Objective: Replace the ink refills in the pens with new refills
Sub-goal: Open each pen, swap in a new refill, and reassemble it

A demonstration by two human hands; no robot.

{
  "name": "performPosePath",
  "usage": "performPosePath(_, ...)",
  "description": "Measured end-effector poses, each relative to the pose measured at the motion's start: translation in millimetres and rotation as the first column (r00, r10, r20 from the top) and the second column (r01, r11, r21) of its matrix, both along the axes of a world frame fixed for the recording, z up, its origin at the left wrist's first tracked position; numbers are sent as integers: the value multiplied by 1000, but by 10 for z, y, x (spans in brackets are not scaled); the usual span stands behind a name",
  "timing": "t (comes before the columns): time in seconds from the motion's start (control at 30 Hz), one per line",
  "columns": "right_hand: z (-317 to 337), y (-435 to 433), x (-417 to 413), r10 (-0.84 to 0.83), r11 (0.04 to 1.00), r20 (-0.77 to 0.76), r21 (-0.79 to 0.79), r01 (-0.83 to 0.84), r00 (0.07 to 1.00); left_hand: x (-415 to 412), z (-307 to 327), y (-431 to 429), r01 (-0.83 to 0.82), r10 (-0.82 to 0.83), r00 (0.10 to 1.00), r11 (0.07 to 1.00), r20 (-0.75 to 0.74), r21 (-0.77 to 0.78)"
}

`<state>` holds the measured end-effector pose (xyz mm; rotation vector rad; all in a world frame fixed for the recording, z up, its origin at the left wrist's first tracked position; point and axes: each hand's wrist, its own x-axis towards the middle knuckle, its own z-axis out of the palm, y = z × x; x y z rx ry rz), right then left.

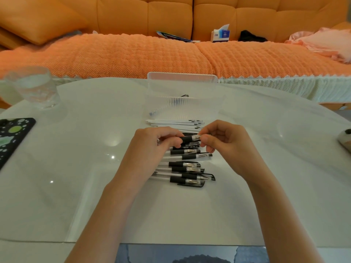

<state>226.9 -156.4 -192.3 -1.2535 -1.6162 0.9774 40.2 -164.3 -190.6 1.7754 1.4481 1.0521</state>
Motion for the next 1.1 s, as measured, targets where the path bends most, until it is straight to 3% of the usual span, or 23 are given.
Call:
performPosePath(0.57, 20, -52, -7, -9, 1000, -56, 17, 10, 998, 4, 52, -8, 37, -38, 999, 998, -5, -60)
performPosePath(0.73, -27, -58, 152, -99, 994, 227, -12, 105, 969, -42, 71, 45, -55, 56, 998, 998, -39, 25)
performPosePath(0.83, -31, -70, 214, -67, 996, 393, -27, 84, 917, -62, 121, 109, -94, 97, 995, 993, -38, 68)
performPosePath(1.1, -50, -51, 148, 12, 994, 509, -102, 46, 860, 59, 359, 555, -65, 90, 981, 987, -169, 150)
